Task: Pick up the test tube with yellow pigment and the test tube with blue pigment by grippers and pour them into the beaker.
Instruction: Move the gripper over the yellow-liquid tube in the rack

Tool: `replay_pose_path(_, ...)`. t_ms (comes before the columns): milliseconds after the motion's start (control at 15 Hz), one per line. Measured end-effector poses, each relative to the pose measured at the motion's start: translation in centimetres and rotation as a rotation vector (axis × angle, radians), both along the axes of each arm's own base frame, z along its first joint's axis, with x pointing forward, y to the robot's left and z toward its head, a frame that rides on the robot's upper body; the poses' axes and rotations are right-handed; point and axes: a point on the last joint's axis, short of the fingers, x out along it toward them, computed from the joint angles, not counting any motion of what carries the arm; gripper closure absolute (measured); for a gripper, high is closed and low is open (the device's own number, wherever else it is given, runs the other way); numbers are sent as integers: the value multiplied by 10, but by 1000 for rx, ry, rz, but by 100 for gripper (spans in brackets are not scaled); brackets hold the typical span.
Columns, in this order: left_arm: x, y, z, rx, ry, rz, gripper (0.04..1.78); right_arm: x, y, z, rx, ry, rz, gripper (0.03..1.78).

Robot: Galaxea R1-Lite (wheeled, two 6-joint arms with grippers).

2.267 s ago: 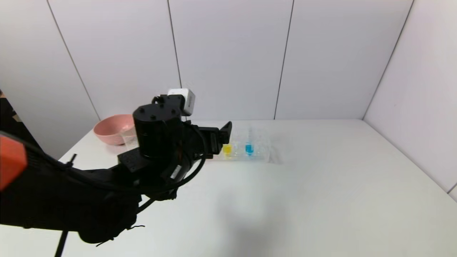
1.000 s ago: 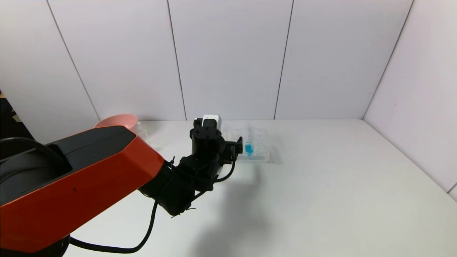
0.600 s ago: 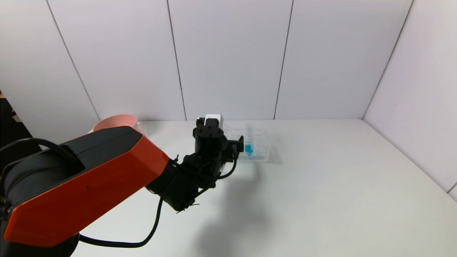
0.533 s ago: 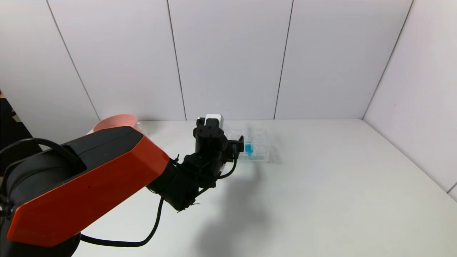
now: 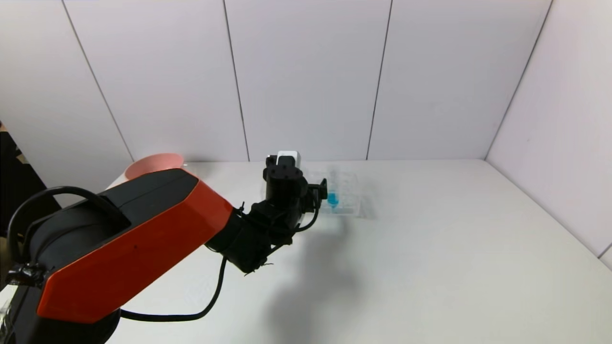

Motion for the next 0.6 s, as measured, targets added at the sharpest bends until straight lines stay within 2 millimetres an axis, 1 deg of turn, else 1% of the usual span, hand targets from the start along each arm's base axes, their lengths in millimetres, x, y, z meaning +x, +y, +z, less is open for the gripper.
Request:
replay_pose_path(333,15,4,0,-3,-1,23,11,0,0,0,0,0,0,10)
replay_pose_path(600,23,5,-4,-1,0,34,15,0,0,0,0,0,0,10)
